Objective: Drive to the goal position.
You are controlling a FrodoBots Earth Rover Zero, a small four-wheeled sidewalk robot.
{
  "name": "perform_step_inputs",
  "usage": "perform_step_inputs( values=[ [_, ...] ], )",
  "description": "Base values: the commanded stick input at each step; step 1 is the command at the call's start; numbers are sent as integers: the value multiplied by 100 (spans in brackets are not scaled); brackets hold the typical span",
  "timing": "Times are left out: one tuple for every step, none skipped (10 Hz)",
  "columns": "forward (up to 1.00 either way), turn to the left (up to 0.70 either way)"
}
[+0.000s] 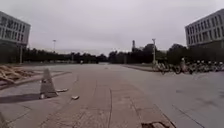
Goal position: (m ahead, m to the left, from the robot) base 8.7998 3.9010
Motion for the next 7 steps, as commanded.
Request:
perform_step_inputs(
  values=[
    [70, 0],
    [70, 0],
    [70, 0],
    [70, 0],
    [70, 0],
    [70, 0],
    [70, 0]
  ],
)
